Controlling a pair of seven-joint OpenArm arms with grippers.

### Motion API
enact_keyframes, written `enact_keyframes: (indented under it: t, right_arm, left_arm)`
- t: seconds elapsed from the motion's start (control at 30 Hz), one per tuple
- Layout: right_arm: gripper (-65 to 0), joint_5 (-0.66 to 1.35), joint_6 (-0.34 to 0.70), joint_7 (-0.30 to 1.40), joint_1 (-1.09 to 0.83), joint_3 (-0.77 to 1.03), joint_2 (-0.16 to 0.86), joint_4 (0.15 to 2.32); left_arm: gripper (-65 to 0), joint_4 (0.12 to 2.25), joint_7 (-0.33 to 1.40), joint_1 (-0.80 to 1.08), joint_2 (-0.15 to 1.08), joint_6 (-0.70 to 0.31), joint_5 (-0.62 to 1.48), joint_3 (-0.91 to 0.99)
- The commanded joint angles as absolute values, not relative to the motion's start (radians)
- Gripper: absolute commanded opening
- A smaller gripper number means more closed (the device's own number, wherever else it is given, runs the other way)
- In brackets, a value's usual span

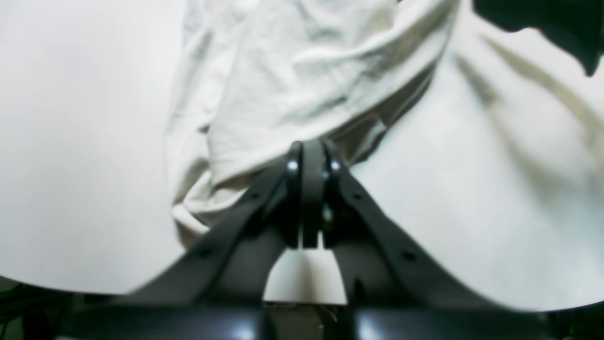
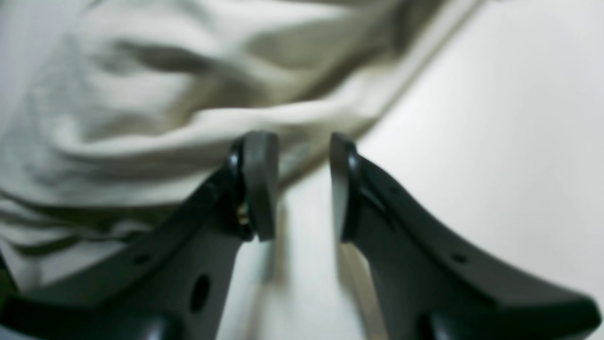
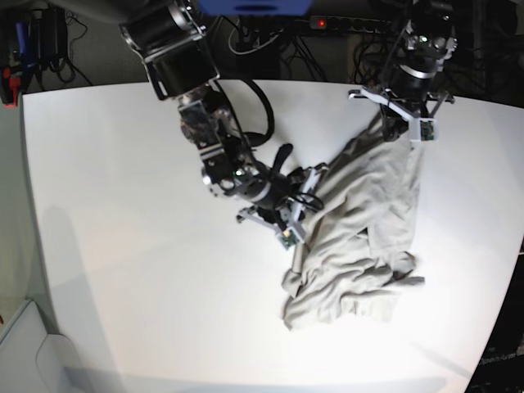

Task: Layout the t-shirt on the table in an organized manner, then fold the t-shirt properly
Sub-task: 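Grasp the t-shirt fabric with both grippers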

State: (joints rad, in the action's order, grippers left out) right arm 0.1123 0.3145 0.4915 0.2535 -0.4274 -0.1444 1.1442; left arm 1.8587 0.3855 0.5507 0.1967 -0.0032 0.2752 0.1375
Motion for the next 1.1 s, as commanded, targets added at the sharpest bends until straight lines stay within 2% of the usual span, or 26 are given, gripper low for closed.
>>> enact_keyframes:
  t: [0.0,0.17,0.47,0.93,1.0,1.07]
  right_arm:
    - [-44.7,0.127,0.32,0.461,0.272,-0.447,-0.157,1.156]
    - [-44.7,0.127,0.32,0.455,0.252,-0.484,-0.157,1.159]
    - [-44.7,0.127,0.32,0.453,0.242,-0.486,-0.157,1.158]
    - [-44.7,0.127,0.32,0.458,0.225,-0.486,-0.157,1.159]
    - [-44.7,0.127,0.32,0.456,0.222,-0.486,-0.157,1.159]
    - [-44.7,0.127,0.32,0.456,0.219,-0.486,-0.157,1.159]
  left_arm:
    - [-64.7,1.88,0.361,0.549,0.202,-0.004,0.277,0.142]
    - [-64.7,1.88,0.355,0.536,0.202,-0.001,0.275,0.148]
    - [-64.6,1.868,0.361,0.458,0.173,-0.004,0.277,0.269]
    - [-64.4,1.705,0.39,0.335,0.159,-0.004,0.278,0.252]
    - [-61.6,1.709,0.47,0.332,0.159,-0.005,0.278,0.255]
    - [-54.2,1.709,0.536,0.325,0.159,-0.005,0.278,0.257]
